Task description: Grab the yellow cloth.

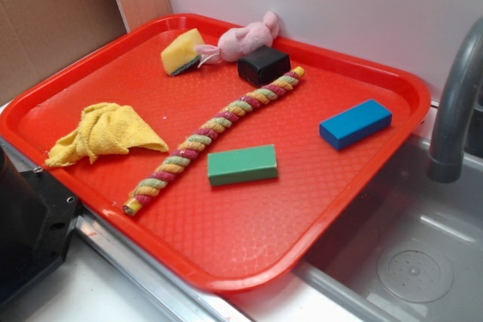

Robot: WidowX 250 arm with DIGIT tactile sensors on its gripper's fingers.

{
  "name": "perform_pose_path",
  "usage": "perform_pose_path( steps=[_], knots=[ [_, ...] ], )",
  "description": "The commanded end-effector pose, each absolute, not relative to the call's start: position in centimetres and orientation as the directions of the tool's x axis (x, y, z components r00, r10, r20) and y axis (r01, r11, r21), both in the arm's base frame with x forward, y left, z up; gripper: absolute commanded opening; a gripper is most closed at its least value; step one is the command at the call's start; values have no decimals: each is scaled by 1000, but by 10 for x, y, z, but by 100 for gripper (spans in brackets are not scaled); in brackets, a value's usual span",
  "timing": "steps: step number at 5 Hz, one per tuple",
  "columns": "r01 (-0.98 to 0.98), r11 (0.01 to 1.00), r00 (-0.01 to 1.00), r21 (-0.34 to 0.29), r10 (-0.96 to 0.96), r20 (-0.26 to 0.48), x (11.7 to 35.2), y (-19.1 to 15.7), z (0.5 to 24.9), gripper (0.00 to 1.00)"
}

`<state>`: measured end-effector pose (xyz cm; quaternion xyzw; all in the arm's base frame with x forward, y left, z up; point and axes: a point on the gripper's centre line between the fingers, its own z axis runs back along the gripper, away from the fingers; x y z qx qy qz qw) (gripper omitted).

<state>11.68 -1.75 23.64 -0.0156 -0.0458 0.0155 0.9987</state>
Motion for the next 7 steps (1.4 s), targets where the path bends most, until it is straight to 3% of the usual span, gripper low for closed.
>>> perform_pose_path(
  steps=[1, 2, 3, 4, 5, 6, 7],
  knots=[
    [-30, 999, 995, -33, 32, 91, 117, -17, 236, 100],
    [-91, 995, 995, 46, 89, 47, 131, 7, 186, 100],
    [-112, 993, 993, 38, 111, 31, 146, 22, 136, 100],
    [-75, 997, 997, 27, 75, -1, 136, 29, 85, 100],
    [-48, 999, 998, 8, 48, -39, 145, 33, 45, 100],
    [-45, 998, 993, 45, 50, -104, 140, 36, 20, 100],
    [-57, 995, 989, 86, 68, -131, 155, 40, 5, 100]
  ],
)
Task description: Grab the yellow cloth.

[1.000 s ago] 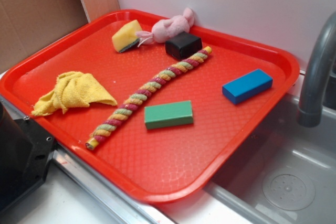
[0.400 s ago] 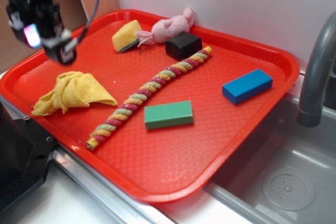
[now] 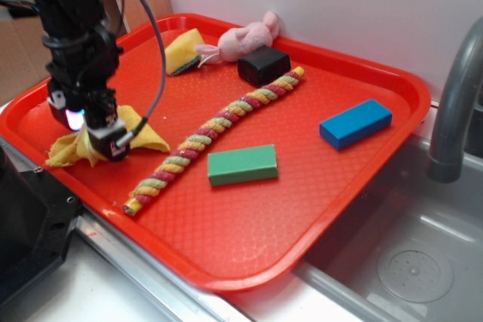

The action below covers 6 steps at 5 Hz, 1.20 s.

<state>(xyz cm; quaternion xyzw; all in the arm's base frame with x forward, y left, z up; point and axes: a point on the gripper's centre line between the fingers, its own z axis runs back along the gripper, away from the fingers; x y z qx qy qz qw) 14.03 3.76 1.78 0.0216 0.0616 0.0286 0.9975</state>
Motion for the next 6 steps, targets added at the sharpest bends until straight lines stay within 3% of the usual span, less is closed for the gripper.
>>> perform_pose_path(
  steps=[1, 3, 4, 5, 6],
  knots=[
    [-76, 993, 990, 85, 85, -111, 160, 44, 14, 0],
    [-142, 987, 989, 69, 140, 42, 152, 67, 92, 0],
    [-168, 983, 984, 69, 163, 69, 152, 71, 109, 0],
    [-126, 992, 991, 32, 124, 50, 157, 70, 110, 0],
    [-57, 998, 998, -5, 57, 19, 157, 66, 88, 100]
  ],
)
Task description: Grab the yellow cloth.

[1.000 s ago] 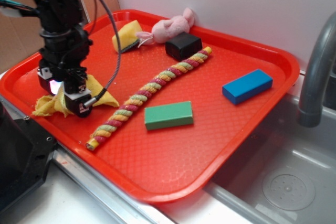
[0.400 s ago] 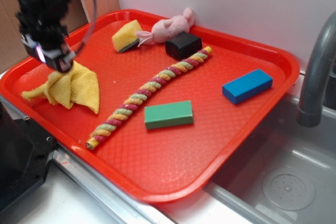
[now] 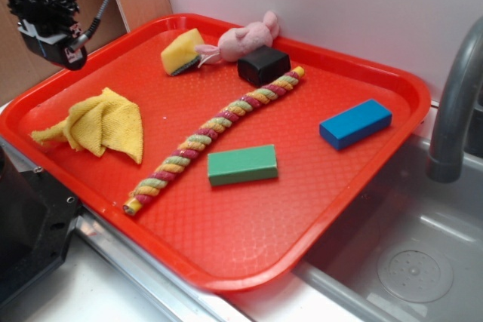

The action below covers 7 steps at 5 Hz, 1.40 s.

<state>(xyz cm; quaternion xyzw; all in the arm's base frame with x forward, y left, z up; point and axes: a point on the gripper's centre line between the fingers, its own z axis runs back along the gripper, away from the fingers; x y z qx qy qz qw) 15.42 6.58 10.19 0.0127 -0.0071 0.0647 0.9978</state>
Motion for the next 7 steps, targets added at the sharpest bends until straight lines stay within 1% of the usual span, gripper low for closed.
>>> perform_pose_path(
  steps=[1, 2, 3, 4, 5, 6, 7],
  knots=[
    [-34, 999, 999, -13, 35, 12, 153, 60, 72, 100],
    [-16, 1000, 1000, -10, 16, -18, 143, 57, 51, 100],
    [13, 999, 1000, -45, -13, -8, 141, 59, 34, 100],
    [28, 999, 999, -27, -29, -30, 149, 57, 17, 100],
    [9, 999, 1000, -42, -10, -14, 150, 58, 18, 0],
    [5, 999, 1000, -43, -5, 4, 150, 59, 23, 0],
    [9, 999, 1000, -37, -9, 3, 145, 58, 24, 0]
  ],
)
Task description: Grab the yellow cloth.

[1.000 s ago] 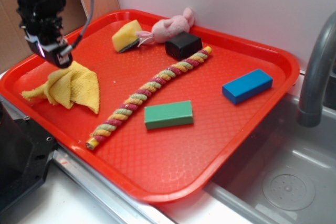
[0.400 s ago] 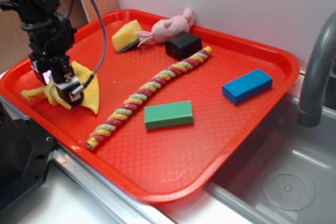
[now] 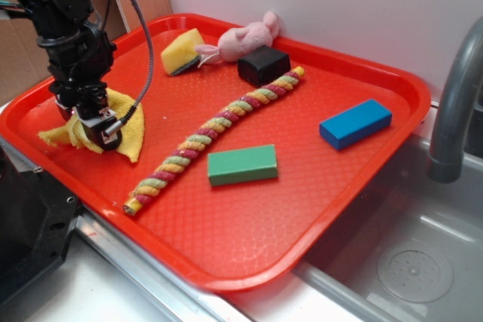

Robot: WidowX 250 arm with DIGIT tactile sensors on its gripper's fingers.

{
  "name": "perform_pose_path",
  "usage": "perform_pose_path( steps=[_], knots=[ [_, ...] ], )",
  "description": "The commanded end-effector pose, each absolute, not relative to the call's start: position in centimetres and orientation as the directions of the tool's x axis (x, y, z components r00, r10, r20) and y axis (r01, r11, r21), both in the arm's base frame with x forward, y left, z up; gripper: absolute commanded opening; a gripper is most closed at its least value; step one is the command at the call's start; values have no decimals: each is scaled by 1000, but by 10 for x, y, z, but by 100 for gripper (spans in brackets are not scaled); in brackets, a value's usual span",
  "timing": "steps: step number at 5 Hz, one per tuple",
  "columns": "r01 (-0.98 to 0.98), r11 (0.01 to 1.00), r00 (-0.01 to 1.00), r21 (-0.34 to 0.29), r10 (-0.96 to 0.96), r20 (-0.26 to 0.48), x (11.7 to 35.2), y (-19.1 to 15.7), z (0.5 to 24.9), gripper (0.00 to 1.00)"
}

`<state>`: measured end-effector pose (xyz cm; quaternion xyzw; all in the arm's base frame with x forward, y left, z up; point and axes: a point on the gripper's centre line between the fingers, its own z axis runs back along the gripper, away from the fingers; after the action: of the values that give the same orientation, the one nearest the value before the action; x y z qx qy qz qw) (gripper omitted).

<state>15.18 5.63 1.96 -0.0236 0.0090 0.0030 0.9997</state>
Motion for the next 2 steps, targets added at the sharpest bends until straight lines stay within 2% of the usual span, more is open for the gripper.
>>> perform_pose_path(
  steps=[1, 2],
  knots=[
    [12, 1000, 1000, -27, -12, -1, 146, 56, 24, 0],
    [-23, 1000, 999, 7, 23, -29, 145, 60, 38, 0]
  ],
)
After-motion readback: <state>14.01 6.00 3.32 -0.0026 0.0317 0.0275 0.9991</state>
